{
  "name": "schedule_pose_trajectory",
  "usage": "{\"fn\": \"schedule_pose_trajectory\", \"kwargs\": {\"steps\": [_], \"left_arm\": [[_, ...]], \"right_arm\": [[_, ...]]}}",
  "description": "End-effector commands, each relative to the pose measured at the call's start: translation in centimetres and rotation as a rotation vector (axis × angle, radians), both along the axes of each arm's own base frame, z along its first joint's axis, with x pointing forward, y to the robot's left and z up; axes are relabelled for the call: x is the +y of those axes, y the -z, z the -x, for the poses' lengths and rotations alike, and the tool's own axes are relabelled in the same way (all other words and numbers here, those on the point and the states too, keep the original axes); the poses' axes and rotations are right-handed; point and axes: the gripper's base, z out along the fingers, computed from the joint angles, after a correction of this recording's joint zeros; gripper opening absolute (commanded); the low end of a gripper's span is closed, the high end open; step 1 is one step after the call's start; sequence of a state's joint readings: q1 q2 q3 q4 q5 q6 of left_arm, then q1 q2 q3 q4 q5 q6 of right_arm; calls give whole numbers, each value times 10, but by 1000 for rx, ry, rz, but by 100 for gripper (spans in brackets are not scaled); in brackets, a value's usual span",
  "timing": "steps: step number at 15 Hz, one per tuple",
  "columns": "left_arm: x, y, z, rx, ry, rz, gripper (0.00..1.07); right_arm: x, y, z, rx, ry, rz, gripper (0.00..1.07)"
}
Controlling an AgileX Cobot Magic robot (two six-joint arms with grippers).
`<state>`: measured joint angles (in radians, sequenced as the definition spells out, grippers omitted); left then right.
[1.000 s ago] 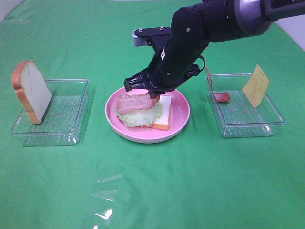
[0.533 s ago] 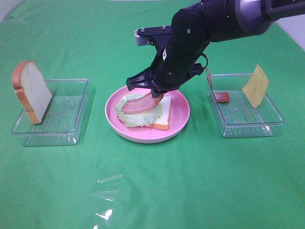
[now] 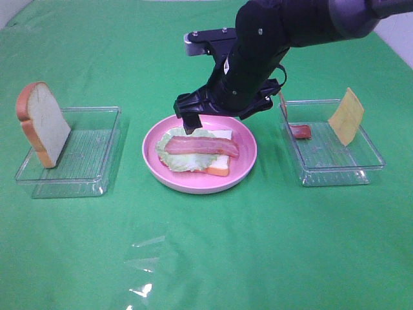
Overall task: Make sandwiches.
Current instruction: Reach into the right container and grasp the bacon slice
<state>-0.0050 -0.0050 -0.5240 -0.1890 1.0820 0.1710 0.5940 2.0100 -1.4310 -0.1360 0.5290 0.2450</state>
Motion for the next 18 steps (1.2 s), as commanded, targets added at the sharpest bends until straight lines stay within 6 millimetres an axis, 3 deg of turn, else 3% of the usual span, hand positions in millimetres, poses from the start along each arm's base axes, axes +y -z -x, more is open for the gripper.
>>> {"fn": "schedule_pose_trajectory", "kwargs": {"steps": [1,2,3,5,7,10,12,18], "left_arm": [[0,0,3,-18,-1,2,102],[0,0,3,-18,-1,2,102],[0,0,3,-18,-1,2,102],[0,0,3,-18,-1,2,102],[0,0,3,-18,-1,2,102],[0,0,3,-18,-1,2,102],[0,0,3,-18,-1,2,102],[0,0,3,-18,-1,2,102]], "right_arm": [[-2,-27,2,-24,-30,17,98],[-3,-38,2,-18,-43,37,98],[-6,-62,-5,-26,-45,102,98],[-15,-76,-12,-33,-16,131,98],[-41,-90,-26,-15,49,149,98],[-93,-90,-40,72,171,178,98],[-113,-89,-44,115,218,165,98],[-113,-89,-45,116,203,136,98]]}}
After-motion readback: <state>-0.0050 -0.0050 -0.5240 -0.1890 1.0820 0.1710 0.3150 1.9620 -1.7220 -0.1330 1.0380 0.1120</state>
